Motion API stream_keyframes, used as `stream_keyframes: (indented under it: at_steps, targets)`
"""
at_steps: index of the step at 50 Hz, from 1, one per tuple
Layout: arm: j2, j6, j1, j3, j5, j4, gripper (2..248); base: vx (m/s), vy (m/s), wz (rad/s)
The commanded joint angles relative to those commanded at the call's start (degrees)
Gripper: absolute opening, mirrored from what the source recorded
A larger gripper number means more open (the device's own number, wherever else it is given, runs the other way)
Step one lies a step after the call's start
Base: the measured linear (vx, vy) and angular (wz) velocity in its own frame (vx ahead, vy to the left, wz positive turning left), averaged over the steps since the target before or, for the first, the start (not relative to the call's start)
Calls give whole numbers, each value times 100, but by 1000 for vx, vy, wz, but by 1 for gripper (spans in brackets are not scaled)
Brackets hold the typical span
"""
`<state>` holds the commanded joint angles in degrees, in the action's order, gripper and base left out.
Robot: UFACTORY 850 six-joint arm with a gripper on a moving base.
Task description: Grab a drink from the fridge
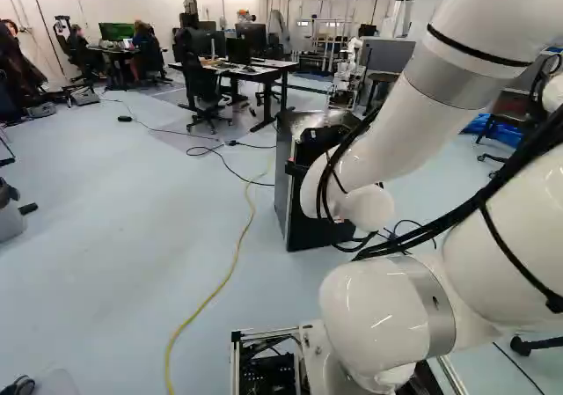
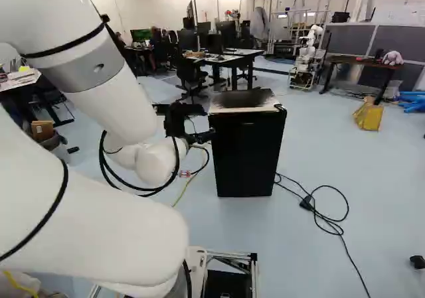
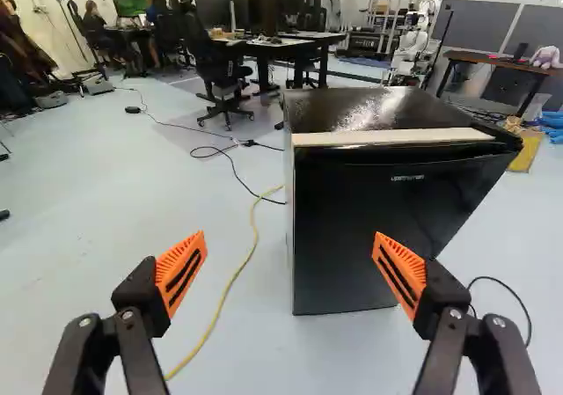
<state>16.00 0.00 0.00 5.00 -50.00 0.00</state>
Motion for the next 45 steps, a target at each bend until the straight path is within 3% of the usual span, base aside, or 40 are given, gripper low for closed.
stream_keyframes:
  at_steps: [45]
  targets:
    - [0,0,0,0,0,0,247,83,2,-5]
